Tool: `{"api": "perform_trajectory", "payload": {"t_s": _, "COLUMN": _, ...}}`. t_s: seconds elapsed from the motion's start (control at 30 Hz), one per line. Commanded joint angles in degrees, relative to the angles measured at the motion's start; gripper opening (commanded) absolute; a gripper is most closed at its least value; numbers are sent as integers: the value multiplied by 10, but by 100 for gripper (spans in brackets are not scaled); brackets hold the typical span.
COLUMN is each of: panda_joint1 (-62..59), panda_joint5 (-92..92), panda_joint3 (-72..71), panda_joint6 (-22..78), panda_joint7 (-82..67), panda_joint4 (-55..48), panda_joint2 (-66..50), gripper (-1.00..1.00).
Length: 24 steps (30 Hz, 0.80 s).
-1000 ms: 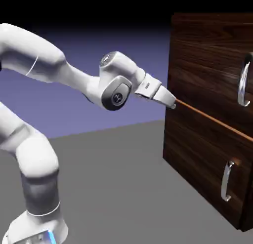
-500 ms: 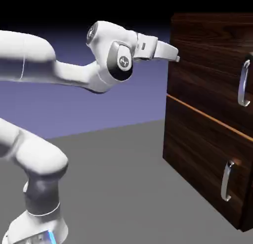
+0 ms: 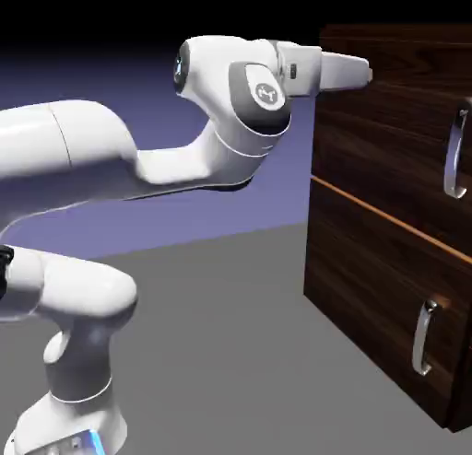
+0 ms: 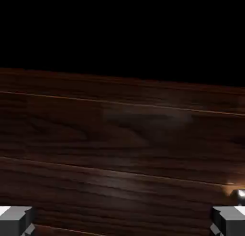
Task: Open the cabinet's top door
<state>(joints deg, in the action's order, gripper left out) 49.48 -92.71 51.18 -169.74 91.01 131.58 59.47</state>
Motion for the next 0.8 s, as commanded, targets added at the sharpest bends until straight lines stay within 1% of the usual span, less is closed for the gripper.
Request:
{"api": "perform_trajectory", "payload": {"t_s": 0.0, "panda_joint1": 13, "panda_joint5": -25, "panda_joint3": 14, "panda_joint6": 1, "panda_joint7": 13, "panda_joint4": -8, "panda_joint2": 7, "gripper": 0}}
{"api": "perform_trajectory", "payload": {"t_s": 0.5, "panda_joint1": 207, "panda_joint5": -394, "panda_joint3": 218, "panda_joint6": 18, "panda_joint7": 206, "panda_joint4": -125, "panda_joint2": 114, "gripper": 0}}
{"api": "perform_trajectory", "payload": {"t_s": 0.53, "panda_joint1": 207, "panda_joint5": -394, "panda_joint3": 218, "panda_joint6": 18, "panda_joint7": 206, "panda_joint4": -125, "panda_joint2": 114, "gripper": 0}}
{"api": "perform_trajectory", "payload": {"t_s": 0.7, "panda_joint1": 301, "panda_joint5": -403, "panda_joint3": 249, "panda_joint6": 27, "panda_joint7": 195, "panda_joint4": -207, "panda_joint2": 112, "gripper": 0}}
{"api": "perform_trajectory", "payload": {"t_s": 0.73, "panda_joint1": 301, "panda_joint5": -403, "panda_joint3": 249, "panda_joint6": 27, "panda_joint7": 195, "panda_joint4": -207, "panda_joint2": 112, "gripper": -100}}
{"api": "perform_trajectory", "payload": {"t_s": 0.77, "panda_joint1": 301, "panda_joint5": -403, "panda_joint3": 249, "panda_joint6": 27, "panda_joint7": 195, "panda_joint4": -207, "panda_joint2": 112, "gripper": -100}}
